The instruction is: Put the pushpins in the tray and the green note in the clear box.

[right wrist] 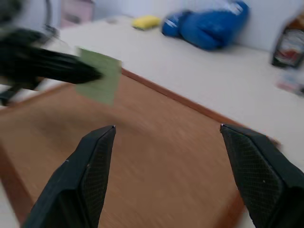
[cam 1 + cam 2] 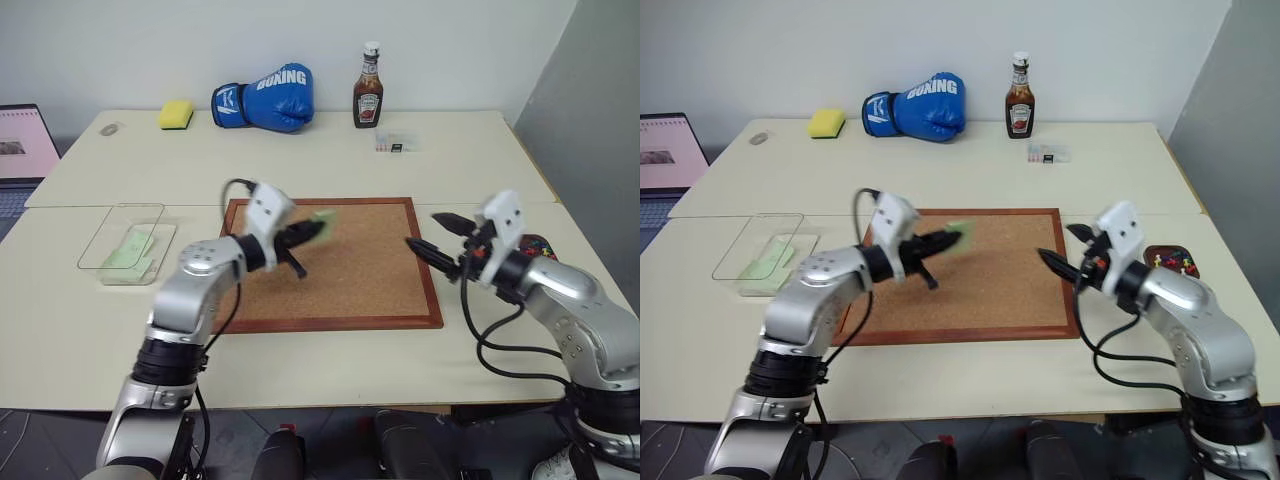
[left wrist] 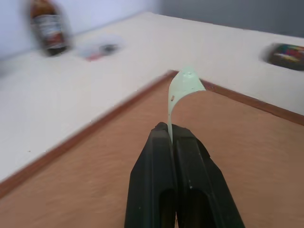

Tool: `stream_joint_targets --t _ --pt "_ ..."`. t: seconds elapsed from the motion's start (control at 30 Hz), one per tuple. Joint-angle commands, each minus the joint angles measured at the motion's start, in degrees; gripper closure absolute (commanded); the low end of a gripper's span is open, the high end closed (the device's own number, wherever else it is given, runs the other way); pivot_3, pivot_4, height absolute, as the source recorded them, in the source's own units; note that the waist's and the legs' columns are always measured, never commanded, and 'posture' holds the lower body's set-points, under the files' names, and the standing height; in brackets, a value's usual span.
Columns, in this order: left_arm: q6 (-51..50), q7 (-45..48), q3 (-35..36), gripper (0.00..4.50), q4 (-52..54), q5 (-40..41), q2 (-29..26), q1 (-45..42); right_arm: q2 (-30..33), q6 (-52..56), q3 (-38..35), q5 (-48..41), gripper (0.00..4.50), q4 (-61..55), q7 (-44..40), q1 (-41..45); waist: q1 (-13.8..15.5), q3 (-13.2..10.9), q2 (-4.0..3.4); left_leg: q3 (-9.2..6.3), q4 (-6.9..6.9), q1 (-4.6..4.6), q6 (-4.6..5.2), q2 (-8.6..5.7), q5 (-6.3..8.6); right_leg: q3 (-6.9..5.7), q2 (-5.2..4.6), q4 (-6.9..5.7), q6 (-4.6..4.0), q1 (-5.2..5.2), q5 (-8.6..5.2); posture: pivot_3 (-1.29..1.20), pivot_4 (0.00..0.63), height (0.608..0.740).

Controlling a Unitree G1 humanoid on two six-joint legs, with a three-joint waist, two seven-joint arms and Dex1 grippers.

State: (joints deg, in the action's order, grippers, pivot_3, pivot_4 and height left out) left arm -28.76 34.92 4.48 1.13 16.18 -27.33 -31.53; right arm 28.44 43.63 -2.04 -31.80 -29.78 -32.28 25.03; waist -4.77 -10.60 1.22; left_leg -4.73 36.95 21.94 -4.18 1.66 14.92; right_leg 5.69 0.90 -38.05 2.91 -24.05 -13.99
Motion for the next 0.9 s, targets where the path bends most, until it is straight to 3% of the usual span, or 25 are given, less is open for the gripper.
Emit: stream_joint_targets --t 0.03,0.27,0.53,0.83,0.9 --pt "-0.5 -15.6 10.6 4.5 -1.8 -3.1 -0.1 -2.3 -2.1 3.2 1.8 -4.6 0.77 -3.2 0.5 4.6 0.2 0.0 0.0 0.0 -0.02 0.04 0.0 0.0 0.0 -0.01 -0.01 0.04 0.0 0.0 0.0 0.0 0.15 0.74" --pt "-0.7 -37.7 21.7 4.5 -1.4 -11.2 -0.9 -0.7 -5.7 4.6 3.8 -8.2 0.77 -0.8 -0.6 10.8 1.0 0.0 0.05 0.0 -0.01 0.13 -0.01 -0.03 0.0 -0.04 -0.09 0.1 -0.01 -0.03 0.01 0.0 0.15 0.74" --pt "-3.5 -42.1 25.7 4.5 -1.2 -9.1 1.4 1.2 -6.4 2.8 5.7 -7.4 0.77 2.3 -2.0 12.2 2.0 0.0 0.09 -0.05 0.02 0.11 -0.02 -0.03 -0.01 -0.13 -0.1 0.06 -0.01 0.0 0.01 0.0 0.15 0.74" --pt "-1.6 -40.3 25.7 2.79 -4.7 -6.5 1.3 0.9 -6.0 2.9 4.9 -7.4 0.69 2.5 -1.1 11.7 1.7 0.0 0.1 -0.04 0.0 0.12 -0.03 -0.02 -0.01 -0.13 -0.09 0.05 -0.02 -0.02 0.02 0.0 0.15 0.74" --pt "-1.2 -39.9 25.3 2.58 -5.4 -6.5 0.8 0.4 -5.9 3.0 4.6 -7.3 0.69 2.3 -0.6 11.4 1.7 0.0 0.1 -0.04 0.0 0.11 -0.02 -0.02 -0.01 -0.13 -0.09 0.05 -0.02 -0.02 0.02 0.0 0.15 0.74"
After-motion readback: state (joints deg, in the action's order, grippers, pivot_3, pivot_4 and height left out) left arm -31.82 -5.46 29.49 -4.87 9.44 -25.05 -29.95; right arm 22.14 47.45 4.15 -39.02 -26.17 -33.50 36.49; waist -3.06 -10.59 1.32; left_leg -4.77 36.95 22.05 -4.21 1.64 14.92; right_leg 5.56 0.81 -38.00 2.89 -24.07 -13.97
